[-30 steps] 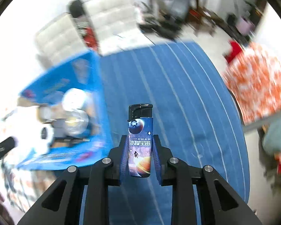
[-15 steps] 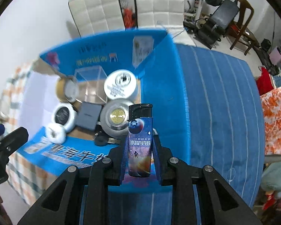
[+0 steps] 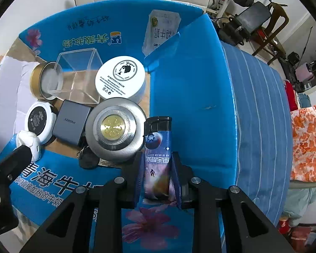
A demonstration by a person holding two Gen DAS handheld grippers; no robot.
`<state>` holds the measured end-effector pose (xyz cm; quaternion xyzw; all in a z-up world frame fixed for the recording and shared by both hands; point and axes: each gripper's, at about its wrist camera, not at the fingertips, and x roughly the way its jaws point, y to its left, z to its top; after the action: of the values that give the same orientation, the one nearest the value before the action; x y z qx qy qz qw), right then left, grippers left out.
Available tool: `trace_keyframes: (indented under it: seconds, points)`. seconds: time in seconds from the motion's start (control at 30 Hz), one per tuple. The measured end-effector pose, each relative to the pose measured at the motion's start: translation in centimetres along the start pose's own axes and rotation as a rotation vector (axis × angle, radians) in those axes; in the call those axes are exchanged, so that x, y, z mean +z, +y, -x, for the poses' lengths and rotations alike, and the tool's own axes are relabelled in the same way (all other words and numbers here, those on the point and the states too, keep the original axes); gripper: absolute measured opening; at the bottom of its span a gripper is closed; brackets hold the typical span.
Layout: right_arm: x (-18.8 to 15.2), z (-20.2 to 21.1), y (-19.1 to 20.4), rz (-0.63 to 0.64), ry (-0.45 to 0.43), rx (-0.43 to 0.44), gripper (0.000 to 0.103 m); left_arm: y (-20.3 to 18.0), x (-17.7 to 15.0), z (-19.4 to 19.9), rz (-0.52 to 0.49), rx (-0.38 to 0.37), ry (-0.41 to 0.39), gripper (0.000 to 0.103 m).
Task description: Organize rigid objects
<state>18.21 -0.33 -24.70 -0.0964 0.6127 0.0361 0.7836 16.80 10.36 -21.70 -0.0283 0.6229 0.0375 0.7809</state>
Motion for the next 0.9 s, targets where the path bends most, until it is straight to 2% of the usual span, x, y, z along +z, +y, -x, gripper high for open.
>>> trace_keyframes:
  seconds: [0.17,0.3,0.37,0.4,0.47,0.5,0.7,0.9]
  points:
    - [0.1,-0.2,-0.1,-0.021,0.011,-0.007,0.028,-0.1,0.3,-0.2,-0.006,-0.004,0.003,0.102]
    - [0.3,0.1,-0.7,-0.067,0.014,0.016,0.038,0.1,0.5,0.0,-0.006,-0.003,0.0,0.102]
    - [0.3,0.5,-0.7,-0.074,0.007,0.041,0.055,0.3,0.5,0.1,-0.002,-0.003,-0.001,0.102]
    - [0.2,0.8,-0.7,-0.077,0.004,0.046,0.061,0.4,0.6,0.3,0.001,-0.005,-0.004,0.102]
    - [0.1,1.4,-0.5,-0.081,-0.006,0.07,0.084,0.6,0.6,0.6,0.004,-0.004,-0.008,0.102]
    - [0.0,1.9,-0.5,-0.083,-0.01,0.068,0.087,0.7,0.7,0.8,0.004,-0.001,-0.01,0.102]
    - [-1.1,7.4,-1.9,-0.112,-0.068,0.095,0.09,1.3,0.6,3.6,0.009,0.007,-0.036,0.102]
    - [-2.6,16.6,-3.9,-0.137,-0.177,0.118,0.093,1.3,0.1,10.3,0.013,-0.026,-0.103,0.102]
